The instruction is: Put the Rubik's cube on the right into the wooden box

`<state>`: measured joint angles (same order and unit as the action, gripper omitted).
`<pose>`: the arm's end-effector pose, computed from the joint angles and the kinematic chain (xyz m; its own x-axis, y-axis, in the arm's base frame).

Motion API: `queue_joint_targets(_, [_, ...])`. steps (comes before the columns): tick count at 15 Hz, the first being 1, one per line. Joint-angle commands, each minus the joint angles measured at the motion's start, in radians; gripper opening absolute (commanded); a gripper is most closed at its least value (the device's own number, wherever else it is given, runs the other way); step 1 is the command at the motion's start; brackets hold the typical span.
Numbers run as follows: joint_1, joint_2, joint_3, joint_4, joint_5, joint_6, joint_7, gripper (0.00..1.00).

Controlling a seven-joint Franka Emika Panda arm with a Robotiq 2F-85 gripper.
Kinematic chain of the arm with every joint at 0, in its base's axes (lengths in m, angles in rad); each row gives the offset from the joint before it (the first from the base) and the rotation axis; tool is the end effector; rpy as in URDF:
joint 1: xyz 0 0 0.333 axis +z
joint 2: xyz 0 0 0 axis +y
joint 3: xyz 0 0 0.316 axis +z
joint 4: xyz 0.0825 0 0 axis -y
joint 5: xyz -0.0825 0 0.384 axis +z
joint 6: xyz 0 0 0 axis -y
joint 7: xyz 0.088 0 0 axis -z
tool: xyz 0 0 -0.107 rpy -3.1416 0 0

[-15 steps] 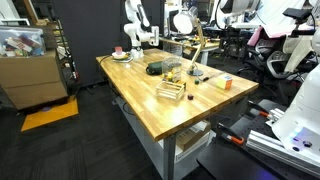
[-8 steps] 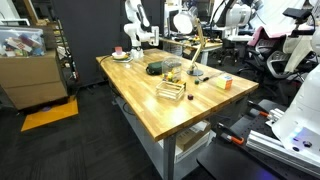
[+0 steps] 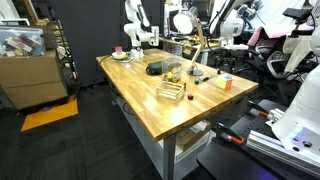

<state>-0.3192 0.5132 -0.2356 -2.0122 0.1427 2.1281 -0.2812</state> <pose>0.4771 -0.2901 0.1766 0.8755 -0.3202 -0.3620 -0.3691 -0.9265 -0.0729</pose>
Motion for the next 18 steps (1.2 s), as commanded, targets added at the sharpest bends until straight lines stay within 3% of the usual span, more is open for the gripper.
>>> queue_joint_targets(1, [-0.022,-0.002,0.022,0.003,-0.013,-0.005,0.009,1.00])
queue_joint_targets(6, [-0.016,0.004,0.017,0.002,-0.024,0.014,0.020,1.00])
queue_joint_targets(11, [-0.045,0.027,0.027,0.005,-0.043,0.074,-0.070,1.00])
queue_joint_targets(18, [-0.074,0.067,0.015,0.058,-0.214,0.081,-0.171,1.00])
